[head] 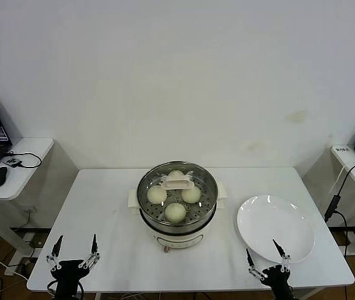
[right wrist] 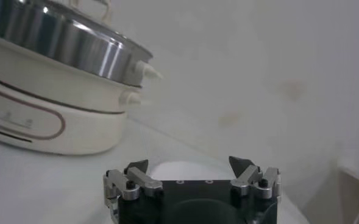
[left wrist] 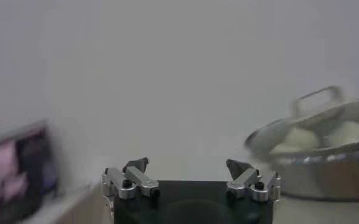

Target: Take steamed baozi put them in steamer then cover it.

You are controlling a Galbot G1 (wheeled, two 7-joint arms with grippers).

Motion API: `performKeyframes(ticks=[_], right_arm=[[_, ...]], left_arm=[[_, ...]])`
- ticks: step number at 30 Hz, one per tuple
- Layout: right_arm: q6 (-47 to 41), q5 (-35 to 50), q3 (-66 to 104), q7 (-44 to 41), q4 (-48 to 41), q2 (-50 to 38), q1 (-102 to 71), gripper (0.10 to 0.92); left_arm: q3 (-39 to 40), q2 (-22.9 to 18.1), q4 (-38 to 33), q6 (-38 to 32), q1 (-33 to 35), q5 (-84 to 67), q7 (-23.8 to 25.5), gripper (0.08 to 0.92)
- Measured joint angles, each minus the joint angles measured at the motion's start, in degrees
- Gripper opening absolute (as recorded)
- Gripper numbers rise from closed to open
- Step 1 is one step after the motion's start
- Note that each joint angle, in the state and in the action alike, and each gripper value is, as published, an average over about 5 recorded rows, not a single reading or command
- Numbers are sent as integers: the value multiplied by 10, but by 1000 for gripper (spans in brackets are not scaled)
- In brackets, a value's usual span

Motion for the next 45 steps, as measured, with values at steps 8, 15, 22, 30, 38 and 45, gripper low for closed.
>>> performKeyframes(ticks=[8,15,22,30,38,45], right_arm=[[-15,20,-24,-9,34,-7,-17,823],[-15,24,-36,-11,43,-9,-22,823],[-16,24,-45,-12,48,-11,-25,823],[-27,26,-53,-10,57,-15,-32,823],[-93,48,-72,-5,80,-23,-42,823],[-143,90,-79,5,97,-25,-49,823]], left_arm=[[-34,-13,29,0,0,-66,53,823],[-41,-25,42,-16,4,-83,77,823],[-39,-30,53,-30,8,-91,96,823],[-38,-35,69,-57,5,-95,111,823],[-37,-42,72,-74,14,-89,116,823],[-30,-50,72,-82,24,-85,114,823]])
